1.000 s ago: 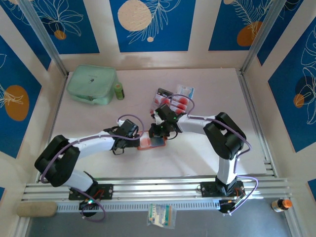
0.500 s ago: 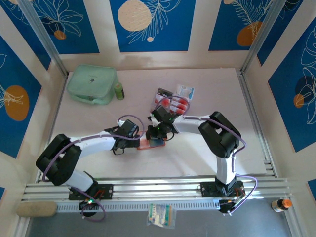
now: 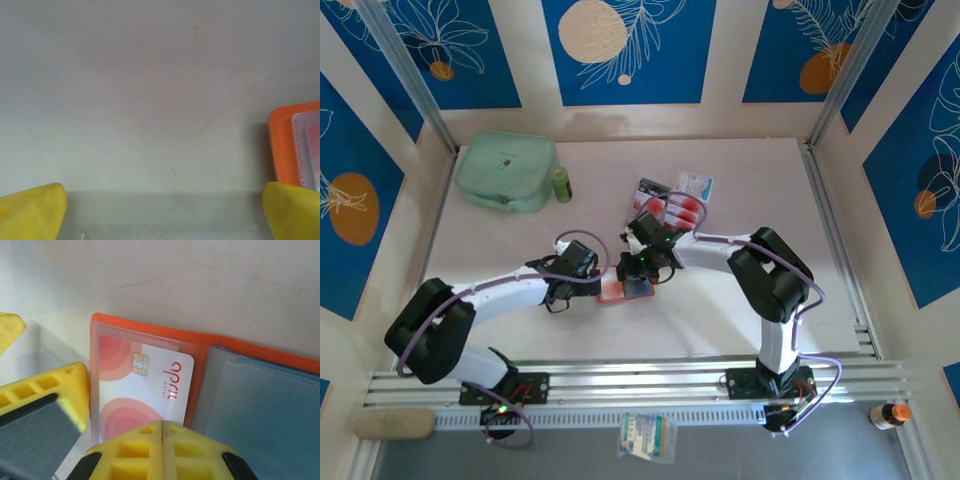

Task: Put the credit cards into the card holder
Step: Insert the credit card into the card slot.

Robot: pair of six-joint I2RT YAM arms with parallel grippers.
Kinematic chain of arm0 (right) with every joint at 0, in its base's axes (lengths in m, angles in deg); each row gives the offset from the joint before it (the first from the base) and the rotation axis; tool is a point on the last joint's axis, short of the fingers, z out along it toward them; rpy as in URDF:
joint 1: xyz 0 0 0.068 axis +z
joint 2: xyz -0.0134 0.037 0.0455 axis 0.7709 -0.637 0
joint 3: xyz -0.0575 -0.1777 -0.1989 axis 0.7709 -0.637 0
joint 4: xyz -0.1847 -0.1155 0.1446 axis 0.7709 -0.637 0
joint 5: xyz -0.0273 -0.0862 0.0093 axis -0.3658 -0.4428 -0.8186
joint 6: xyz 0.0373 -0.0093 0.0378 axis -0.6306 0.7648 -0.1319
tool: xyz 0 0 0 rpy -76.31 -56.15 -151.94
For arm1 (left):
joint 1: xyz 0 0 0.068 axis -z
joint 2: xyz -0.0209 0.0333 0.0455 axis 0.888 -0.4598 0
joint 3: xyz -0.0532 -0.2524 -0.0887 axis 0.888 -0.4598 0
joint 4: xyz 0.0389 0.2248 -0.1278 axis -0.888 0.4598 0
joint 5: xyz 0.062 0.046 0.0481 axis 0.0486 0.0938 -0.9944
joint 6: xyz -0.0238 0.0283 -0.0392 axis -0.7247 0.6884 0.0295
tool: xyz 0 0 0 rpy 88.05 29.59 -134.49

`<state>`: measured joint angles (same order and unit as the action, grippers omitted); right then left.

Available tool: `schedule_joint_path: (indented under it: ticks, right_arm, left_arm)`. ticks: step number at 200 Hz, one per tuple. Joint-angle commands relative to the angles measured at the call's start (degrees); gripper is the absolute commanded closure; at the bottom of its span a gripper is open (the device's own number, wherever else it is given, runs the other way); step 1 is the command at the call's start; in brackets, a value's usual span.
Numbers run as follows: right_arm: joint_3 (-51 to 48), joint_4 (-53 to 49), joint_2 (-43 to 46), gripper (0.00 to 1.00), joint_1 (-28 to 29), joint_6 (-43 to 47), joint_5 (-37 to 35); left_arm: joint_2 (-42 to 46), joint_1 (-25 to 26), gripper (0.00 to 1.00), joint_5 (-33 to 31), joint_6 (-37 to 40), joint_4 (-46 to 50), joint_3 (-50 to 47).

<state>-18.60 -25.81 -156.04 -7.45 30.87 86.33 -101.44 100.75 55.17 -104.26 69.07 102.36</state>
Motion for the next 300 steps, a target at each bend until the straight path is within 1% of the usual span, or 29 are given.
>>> schedule_joint_path:
  ticks: [1,87,172,267,300]
  right_arm:
    - [0.0,-2.6,3.2,1.0,-0.3,1.0,-0.6]
    - [-0.8,-1.3,0.5,1.0,1.1,0.1,-0.7]
    - [1.6,-2.1,-4.3,1.0,2.7,0.1,0.3]
    - [2.2,-1.5,-5.1,1.0,3.3,-1.3,1.9]
    - [1.6,-1.2,-3.8,1.0,3.2,-1.9,1.9]
  left_arm:
    - [0.6,-0.8,0.0,-1.4,0.0,1.5,0.1]
    - [-1.7,-0.8,0.0,-1.4,0.7,-1.0,-1.4]
    - [-2.0,-0.9,0.0,-1.1,0.7,-2.2,-2.2]
    - [-1.8,-0.9,0.0,-0.6,0.6,-2.7,-2.4]
    - [0.7,-1.1,0.0,-1.9,0.6,-0.3,-1.0]
